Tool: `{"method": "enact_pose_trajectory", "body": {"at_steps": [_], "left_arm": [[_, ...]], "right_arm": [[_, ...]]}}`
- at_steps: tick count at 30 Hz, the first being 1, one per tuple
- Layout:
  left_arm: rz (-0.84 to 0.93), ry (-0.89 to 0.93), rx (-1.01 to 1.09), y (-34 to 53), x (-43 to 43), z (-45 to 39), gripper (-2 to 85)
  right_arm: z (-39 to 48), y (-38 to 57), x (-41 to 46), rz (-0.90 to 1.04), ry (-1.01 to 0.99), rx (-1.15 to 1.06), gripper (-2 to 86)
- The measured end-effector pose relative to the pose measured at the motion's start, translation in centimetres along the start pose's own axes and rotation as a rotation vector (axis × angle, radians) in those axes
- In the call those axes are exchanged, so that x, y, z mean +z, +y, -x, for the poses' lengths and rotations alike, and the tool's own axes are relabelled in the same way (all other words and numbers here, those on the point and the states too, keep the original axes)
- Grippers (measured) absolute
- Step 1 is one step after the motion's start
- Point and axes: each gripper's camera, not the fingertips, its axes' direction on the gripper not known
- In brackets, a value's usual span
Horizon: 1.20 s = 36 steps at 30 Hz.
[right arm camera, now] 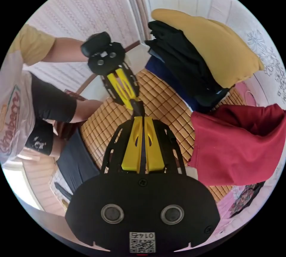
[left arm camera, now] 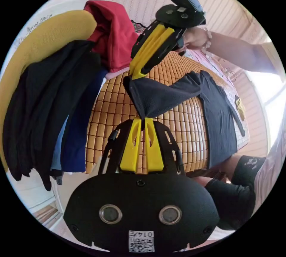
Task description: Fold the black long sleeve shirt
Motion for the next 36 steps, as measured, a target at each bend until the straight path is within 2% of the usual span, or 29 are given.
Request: {"method": "enact_pose_trajectory", "body": {"at_steps": [2,4,7,9,15,17,22,24,29,33,35,36], "left_arm": [[0.062,0.097,-0.169,-0.2,1.5,2.7,-0.3],[0.124,0.129,-0.245,-0.4,3.4,4.0,-0.1],[0.181,0.263,-0.387,-0.6,5.5,6.2,1.7],[0.182,0.304,-0.385,-1.1,5.6,6.5,2.9],[0.223,0.211,-0.311,-4.7,4.2,6.1,6.3],[0.25,0.168,-0.295,-6.3,4.6,6.3,6.5],[0.321,0.079,-0.259,-7.9,5.7,5.8,6.3],[0.289,0.075,-0.275,-7.8,5.5,5.6,6.3],[0.068,0.148,-0.406,-9.4,6.0,6.2,7.5],[0.111,0.1,-0.445,-11.9,9.7,6.0,8.5],[0.173,-0.043,-0.422,-12.8,11.2,5.0,0.6],[0.192,-0.048,-0.383,-13.1,11.5,4.6,0.3]], "right_arm": [[-1.4,-0.4,1.4,-0.086,0.01,0.184,-0.7],[-2.0,-0.1,3.4,-0.115,0.038,0.316,-0.6],[-1.6,3.0,3.5,-0.136,0.075,0.412,-0.3],[-1.2,6.2,3.5,-0.123,0.069,0.461,0.1],[1.1,17.3,6.9,0.076,0.017,0.68,5.3],[2.2,18.9,6.8,0.009,0.025,0.696,5.6],[4.0,20.1,7.1,0.011,0.064,0.744,2.0],[4.9,20.2,7.2,0.028,0.106,0.729,1.0],[6.2,21.8,6.9,0.009,0.139,0.739,-0.1],[6.4,23.9,6.5,-0.039,0.142,0.82,-0.3],[6.6,24.6,6.4,-0.05,0.143,0.848,-0.3],[6.7,25.1,6.6,-0.042,0.145,0.86,-0.3]]}}
